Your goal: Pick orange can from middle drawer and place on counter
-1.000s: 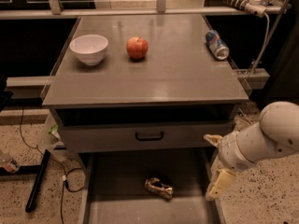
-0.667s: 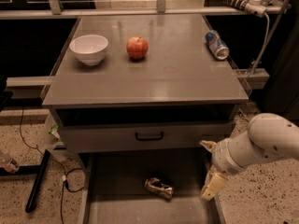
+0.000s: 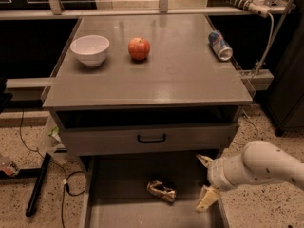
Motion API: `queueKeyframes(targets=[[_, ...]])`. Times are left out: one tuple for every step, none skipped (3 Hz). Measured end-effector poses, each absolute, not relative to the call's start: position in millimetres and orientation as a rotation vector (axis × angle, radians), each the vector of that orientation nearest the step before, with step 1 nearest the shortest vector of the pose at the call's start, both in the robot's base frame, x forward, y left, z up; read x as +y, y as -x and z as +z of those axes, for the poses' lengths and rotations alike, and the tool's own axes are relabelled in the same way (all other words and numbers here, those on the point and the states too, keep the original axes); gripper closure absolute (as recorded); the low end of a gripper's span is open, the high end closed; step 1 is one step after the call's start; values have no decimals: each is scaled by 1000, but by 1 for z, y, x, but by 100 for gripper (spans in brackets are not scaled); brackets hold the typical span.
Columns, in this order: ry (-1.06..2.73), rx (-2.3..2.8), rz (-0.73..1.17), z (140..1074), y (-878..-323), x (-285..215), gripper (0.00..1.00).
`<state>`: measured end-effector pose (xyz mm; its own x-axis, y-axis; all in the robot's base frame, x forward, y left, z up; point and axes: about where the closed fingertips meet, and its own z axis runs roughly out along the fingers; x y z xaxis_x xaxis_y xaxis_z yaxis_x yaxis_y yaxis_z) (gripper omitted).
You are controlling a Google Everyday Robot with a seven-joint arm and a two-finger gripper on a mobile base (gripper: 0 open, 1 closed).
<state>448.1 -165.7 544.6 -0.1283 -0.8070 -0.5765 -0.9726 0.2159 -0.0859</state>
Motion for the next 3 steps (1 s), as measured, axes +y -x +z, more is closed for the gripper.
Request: queueKeyframes(targets=[[1574,1901,437,504,-445,-155,0],[1573,1901,437,504,-445,-155,0],[1534,1904,473,486,-450,-141,0]])
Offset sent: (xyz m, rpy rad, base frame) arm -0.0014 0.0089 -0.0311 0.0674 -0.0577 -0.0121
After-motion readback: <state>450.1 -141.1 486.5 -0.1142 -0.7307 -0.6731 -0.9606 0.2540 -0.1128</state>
